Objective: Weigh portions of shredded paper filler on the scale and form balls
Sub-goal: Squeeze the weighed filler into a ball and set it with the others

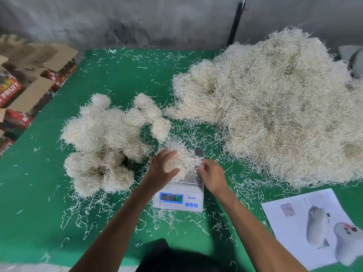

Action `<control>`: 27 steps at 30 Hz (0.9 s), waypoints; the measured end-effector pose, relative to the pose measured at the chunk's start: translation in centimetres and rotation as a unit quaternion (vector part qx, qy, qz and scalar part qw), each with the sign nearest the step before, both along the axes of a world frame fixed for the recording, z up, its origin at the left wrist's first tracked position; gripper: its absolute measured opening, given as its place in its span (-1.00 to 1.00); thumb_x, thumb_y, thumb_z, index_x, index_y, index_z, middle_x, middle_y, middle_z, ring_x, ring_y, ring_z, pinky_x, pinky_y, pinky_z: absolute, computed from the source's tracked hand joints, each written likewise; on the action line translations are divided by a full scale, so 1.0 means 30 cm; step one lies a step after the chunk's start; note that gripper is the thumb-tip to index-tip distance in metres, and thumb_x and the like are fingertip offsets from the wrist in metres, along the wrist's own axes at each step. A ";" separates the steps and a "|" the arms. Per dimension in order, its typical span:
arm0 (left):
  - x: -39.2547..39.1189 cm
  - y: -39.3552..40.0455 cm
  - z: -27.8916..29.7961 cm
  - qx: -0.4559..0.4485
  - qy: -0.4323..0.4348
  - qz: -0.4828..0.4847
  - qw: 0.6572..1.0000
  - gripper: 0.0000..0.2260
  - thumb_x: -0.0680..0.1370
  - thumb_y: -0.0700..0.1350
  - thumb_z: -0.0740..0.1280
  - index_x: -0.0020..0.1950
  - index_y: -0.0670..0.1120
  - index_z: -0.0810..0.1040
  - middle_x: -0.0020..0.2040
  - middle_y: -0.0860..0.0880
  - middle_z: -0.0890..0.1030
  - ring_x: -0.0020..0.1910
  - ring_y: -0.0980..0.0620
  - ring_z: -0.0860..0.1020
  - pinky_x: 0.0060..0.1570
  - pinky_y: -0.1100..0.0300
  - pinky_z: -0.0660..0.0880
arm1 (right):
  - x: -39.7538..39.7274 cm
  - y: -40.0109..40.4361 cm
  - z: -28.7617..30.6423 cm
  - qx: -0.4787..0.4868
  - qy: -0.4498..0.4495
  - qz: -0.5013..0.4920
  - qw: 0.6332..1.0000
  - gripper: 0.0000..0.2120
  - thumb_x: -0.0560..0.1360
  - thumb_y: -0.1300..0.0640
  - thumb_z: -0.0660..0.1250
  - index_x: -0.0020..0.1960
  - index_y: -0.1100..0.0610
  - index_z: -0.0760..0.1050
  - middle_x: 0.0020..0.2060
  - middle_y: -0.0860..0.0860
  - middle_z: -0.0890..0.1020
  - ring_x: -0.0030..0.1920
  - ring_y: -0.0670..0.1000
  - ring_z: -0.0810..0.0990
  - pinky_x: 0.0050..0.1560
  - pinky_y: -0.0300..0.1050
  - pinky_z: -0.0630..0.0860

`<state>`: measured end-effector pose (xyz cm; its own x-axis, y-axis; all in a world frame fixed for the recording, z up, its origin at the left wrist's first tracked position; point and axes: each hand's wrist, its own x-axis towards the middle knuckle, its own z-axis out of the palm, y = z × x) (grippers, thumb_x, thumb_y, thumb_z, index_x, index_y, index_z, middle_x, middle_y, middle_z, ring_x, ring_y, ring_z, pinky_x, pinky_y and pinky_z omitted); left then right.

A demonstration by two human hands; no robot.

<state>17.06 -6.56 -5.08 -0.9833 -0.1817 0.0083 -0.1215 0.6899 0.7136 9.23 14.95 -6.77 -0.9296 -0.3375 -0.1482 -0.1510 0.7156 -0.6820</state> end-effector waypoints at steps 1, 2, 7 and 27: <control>0.003 0.004 0.006 0.020 0.010 0.001 1.000 -0.41 0.53 -0.01 0.46 0.52 0.07 0.34 0.53 0.00 0.31 0.47 0.10 0.26 0.48 0.06 0.26 | 0.005 -0.014 0.002 0.034 0.009 0.034 0.999 -0.89 0.64 0.24 0.32 -0.07 0.14 0.50 -0.16 -0.02 0.59 -0.19 -0.04 0.62 -0.19 -0.27 0.58; 0.004 0.010 0.014 0.038 0.020 0.005 0.999 -0.40 0.53 -0.03 0.47 0.53 0.03 0.32 0.50 -0.01 0.35 0.45 0.12 0.30 0.47 0.09 0.29 | 0.004 -0.022 0.001 0.089 0.028 0.076 0.993 -0.89 0.63 0.22 0.29 -0.08 0.16 0.49 -0.06 0.01 0.56 -0.04 0.02 0.59 0.01 -0.19 0.60; 0.008 0.001 0.040 0.018 0.076 0.046 0.996 -0.46 0.49 -0.01 0.51 0.42 -0.04 0.41 0.39 -0.01 0.47 0.37 0.07 0.42 0.40 0.07 0.37 | -0.007 -0.009 0.001 0.259 0.143 0.144 0.944 -0.64 0.62 -0.03 0.20 0.28 0.16 0.53 0.56 0.10 0.30 0.59 0.15 0.23 0.64 0.16 0.12; 0.088 -0.040 -0.018 0.071 0.081 0.114 0.988 -0.65 0.58 0.00 0.39 0.36 0.02 0.47 0.32 0.03 0.54 0.25 0.08 0.52 0.19 -0.09 0.56 | 0.044 0.040 0.009 -0.057 0.006 -0.131 0.990 -0.64 0.73 0.16 0.13 0.47 0.24 0.42 0.25 0.07 0.59 0.16 0.06 0.62 0.19 -0.05 0.59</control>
<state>19.70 -7.77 -5.63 -0.9051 -0.4079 0.1200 -0.1384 0.5494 0.8240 10.53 16.15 -6.51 -0.9890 -0.0980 -0.1106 0.0205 0.6501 -0.7596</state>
